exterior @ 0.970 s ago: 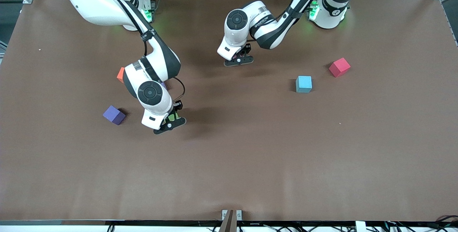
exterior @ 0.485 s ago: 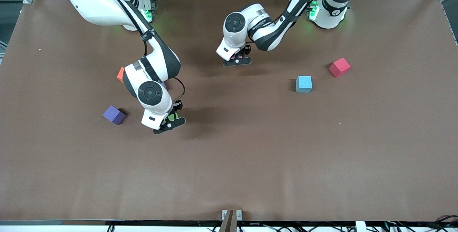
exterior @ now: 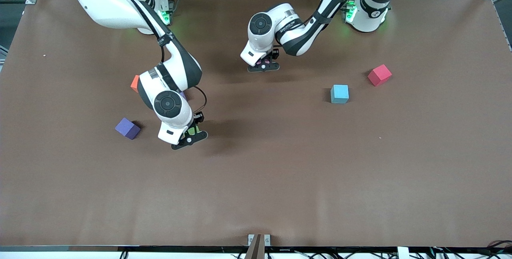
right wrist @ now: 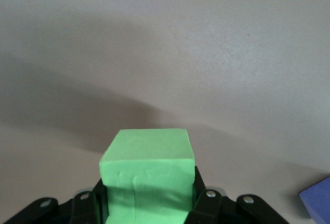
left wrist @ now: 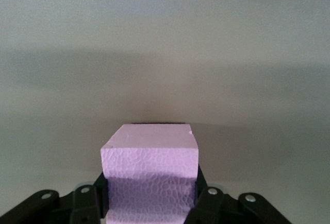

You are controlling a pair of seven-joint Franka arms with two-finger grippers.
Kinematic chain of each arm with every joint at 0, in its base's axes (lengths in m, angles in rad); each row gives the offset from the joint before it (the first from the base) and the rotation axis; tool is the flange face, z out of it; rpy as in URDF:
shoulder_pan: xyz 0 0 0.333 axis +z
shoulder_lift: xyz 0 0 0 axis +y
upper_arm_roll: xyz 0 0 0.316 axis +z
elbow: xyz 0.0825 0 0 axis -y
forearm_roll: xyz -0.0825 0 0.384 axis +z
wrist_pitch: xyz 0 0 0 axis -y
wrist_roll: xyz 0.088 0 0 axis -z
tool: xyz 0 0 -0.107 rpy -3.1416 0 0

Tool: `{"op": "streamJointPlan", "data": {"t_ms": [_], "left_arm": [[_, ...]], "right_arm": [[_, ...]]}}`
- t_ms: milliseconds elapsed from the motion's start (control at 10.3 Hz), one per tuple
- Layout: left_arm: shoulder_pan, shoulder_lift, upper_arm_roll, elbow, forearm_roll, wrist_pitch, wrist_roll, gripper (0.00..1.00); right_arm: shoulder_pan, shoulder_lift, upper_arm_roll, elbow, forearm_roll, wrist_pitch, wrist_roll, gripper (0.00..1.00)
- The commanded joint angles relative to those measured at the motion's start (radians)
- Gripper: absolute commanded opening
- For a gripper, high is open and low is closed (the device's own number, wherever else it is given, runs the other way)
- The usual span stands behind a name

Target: Arrange blocks into number 1

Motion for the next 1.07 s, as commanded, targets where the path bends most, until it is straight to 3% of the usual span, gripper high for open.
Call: {"op": "streamJointPlan", "data": {"t_ms": [0,485,582,776,970], "left_arm": [[-0.01,0.011,0.001,0.009,-0.011,0.01,-0.025,0.44],[-0.01,0.03,0.001,0.006,-0.025,0.027,-0.031,0.44],[-0.01,0.032,0.001,0.004,-0.029,0.027,-0.031,0.48],[-0.01,0.031,0.001,0.0,-0.041,0.027,-0.053,0.95],[-0.01,0.031,0.001,0.001,-0.041,0.027,-0.07,1.0]], "right_arm": [[-0.009,-0.011,0.008,-0.001,0.016,-0.01,0.029,0.0],[-0.01,-0.009,0.008,0.002,0.016,-0.01,0.032,0.0],[-0.01,-0.009,0.008,0.003,0.016,-0.01,0.032,0.0],[-0.009,-0.009,0.008,0.003,0.016,-0.01,0.036,0.0],[-0.006,-0.008,0.009,0.012,0.017,-0.01,0.075,0.0]]}}
